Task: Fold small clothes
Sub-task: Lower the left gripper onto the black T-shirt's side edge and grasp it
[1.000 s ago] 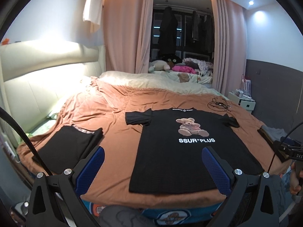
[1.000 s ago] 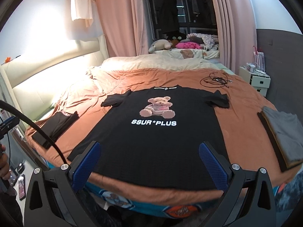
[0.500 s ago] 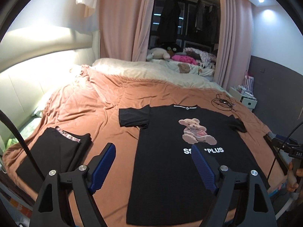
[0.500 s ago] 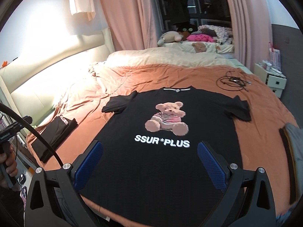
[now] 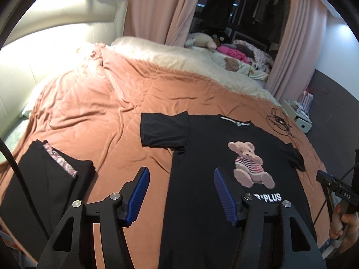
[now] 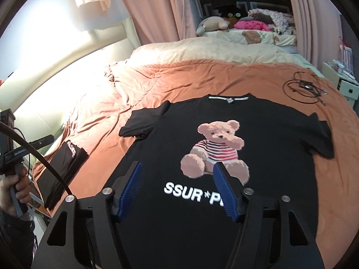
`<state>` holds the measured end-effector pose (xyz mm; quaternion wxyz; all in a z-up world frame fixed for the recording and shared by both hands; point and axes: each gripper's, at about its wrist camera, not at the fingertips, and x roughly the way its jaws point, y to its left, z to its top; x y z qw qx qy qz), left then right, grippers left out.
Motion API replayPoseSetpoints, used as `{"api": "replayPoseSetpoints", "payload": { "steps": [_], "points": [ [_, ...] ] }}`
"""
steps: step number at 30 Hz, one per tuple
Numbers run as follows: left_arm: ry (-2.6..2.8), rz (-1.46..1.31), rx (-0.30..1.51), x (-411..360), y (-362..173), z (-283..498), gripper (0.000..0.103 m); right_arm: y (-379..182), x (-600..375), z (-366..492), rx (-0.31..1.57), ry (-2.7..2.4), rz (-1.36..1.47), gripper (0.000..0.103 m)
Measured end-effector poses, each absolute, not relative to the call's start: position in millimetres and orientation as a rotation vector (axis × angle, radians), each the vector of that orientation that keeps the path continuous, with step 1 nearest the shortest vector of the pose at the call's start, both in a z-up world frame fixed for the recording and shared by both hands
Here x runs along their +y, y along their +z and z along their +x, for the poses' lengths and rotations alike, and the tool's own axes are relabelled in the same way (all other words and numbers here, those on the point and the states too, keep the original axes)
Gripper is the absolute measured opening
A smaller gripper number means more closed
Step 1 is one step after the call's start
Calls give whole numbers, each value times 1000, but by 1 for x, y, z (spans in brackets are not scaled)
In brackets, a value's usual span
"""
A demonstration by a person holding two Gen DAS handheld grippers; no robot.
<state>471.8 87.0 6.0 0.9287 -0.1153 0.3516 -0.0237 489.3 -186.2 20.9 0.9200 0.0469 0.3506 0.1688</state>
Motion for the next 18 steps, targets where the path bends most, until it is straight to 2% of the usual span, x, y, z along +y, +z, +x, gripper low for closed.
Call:
{"api": "replayPoseSetpoints", "payload": {
  "steps": [5, 9, 18],
  "points": [
    [-39, -274, 755, 104, -7, 519, 61, 10, -178, 540, 762, 366, 104, 50],
    [-37, -319, 797, 118, -21, 559, 56, -2, -169, 581, 794, 383, 101, 45],
    [-27, -360, 877, 147, -71, 647, 55, -37, -137, 661, 859, 425, 98, 31]
  ]
}}
